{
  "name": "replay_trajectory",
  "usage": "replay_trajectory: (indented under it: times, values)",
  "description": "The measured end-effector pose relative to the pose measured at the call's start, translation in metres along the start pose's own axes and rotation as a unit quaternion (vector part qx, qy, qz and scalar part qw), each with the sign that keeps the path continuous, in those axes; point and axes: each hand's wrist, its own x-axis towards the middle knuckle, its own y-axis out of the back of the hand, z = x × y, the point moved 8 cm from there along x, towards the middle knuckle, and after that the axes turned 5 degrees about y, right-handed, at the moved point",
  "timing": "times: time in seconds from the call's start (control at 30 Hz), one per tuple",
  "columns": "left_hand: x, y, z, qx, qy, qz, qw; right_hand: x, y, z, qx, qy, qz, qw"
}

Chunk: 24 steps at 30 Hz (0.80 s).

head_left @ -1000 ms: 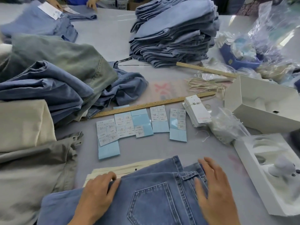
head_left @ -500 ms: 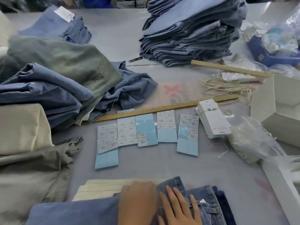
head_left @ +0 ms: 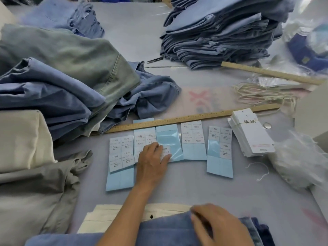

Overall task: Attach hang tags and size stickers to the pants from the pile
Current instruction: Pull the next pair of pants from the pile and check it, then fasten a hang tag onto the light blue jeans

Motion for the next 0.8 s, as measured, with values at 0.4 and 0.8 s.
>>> replay_trajectory:
  times: [0.4,0.8]
  values:
    - [-0.004,-0.001,0.005,0.059,-0.053,0.003,0.997,0.104,-0.101,0.018,-0.042,0.172,0.054,0.983]
    - [-0.006,0.012,0.03,0.114,-0.171,0.046,0.978,0.105,-0.098,0.019,-0.043,0.184,0.101,0.977]
